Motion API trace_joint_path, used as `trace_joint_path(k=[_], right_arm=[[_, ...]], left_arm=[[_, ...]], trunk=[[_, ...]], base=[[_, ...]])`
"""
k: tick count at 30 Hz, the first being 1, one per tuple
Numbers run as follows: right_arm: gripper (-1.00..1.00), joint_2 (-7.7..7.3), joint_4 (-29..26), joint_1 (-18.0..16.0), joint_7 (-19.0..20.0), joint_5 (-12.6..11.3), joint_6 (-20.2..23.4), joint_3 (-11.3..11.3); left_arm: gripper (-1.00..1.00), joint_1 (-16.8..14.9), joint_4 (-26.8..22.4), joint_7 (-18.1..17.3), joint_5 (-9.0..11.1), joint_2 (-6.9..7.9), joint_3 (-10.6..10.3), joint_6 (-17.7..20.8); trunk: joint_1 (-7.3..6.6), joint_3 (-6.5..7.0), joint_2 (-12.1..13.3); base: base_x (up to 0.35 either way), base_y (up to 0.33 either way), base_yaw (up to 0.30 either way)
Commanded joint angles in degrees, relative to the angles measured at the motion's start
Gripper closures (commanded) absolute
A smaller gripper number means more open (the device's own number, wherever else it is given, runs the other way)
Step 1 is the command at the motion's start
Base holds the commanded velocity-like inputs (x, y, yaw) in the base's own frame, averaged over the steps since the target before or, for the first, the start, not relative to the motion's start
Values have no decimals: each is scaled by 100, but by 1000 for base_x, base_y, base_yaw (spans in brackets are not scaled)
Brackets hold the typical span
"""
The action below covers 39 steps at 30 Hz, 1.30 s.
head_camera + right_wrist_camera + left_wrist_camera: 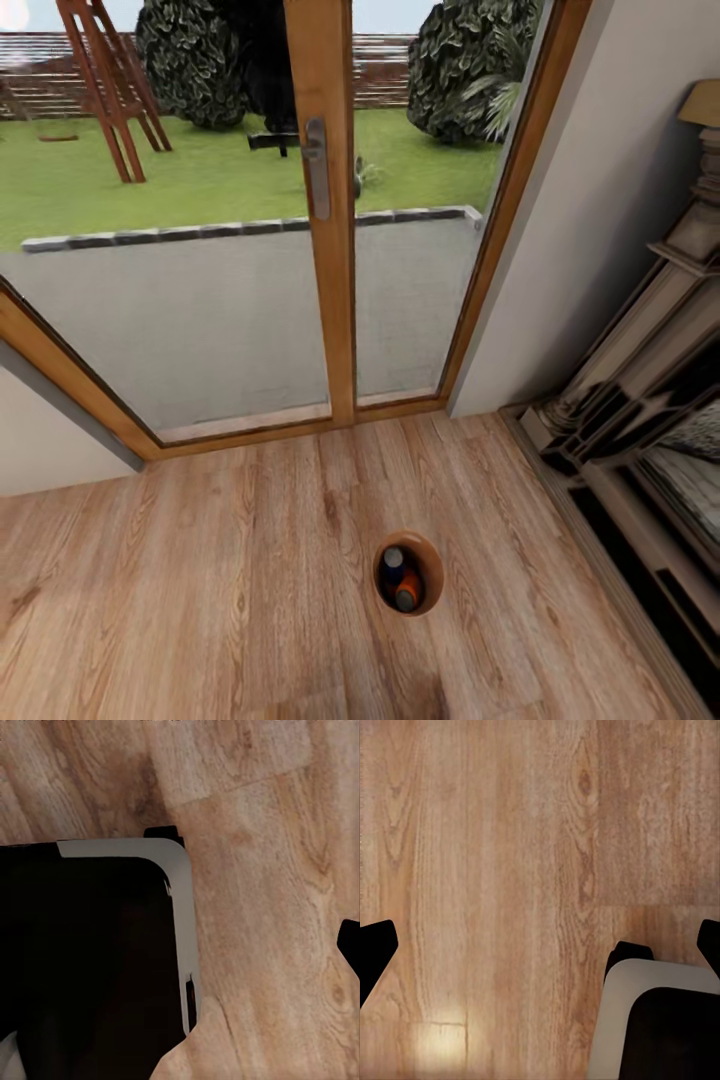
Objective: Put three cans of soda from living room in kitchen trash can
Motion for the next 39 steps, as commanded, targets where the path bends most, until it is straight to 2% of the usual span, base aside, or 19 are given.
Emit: trace_joint_path(k=[1,14,21,26,27,29,31,33,35,36,37,39], right_arm=[[-100,0,0,0,0,0,0,0],[-100,11,33,0,-1,8,0,6],[-100,17,357,0,-42,5,1,11],[-100,27,569,0,-543,3,1,16],[-100,27,789,0,-938,6,1,24],[-100,27,927,0,-1123,7,3,28],[-100,21,1107,0,-1377,5,15,29],[-100,14,1140,0,-1423,3,23,28],[-100,9,1161,0,-1452,2,28,26],[-100,9,1169,0,-1462,1,28,26],[-100,9,1180,0,-1477,1,28,26],[-100,9,1187,0,-1487,0,26,26]], left_arm=[[-100,0,0,0,0,0,0,0],[-100,0,0,1,4,0,4,4],[-100,0,0,-10,-8,0,-62,20],[-100,0,4,1,-10,0,-345,47],[-100,0,38,7,-9,0,-495,80],[-100,0,147,15,-4,0,-551,100],[-100,0,487,77,9,0,-615,127],[-100,0,568,134,9,0,-626,182],[-100,0,618,211,10,0,-633,372],[-100,0,633,258,12,2,-638,671],[-100,0,657,325,14,4,-644,1155],[-100,0,674,368,15,6,-651,1502]], trunk=[[-23,19,42],[-308,252,563],[-462,378,844],[-572,467,1044],[-594,485,1084],[-637,521,1165],[-681,557,1245],[-725,593,1325],[-769,629,1405],[-791,647,1445],[-813,665,1486],[-857,701,1566]], base=[[0,0,0],[0,0,0],[0,0,0],[0,0,0],[0,0,0],[0,0,0],[0,0,0],[0,0,0],[0,0,0],[0,0,0],[0,0,0],[0,0,0]])
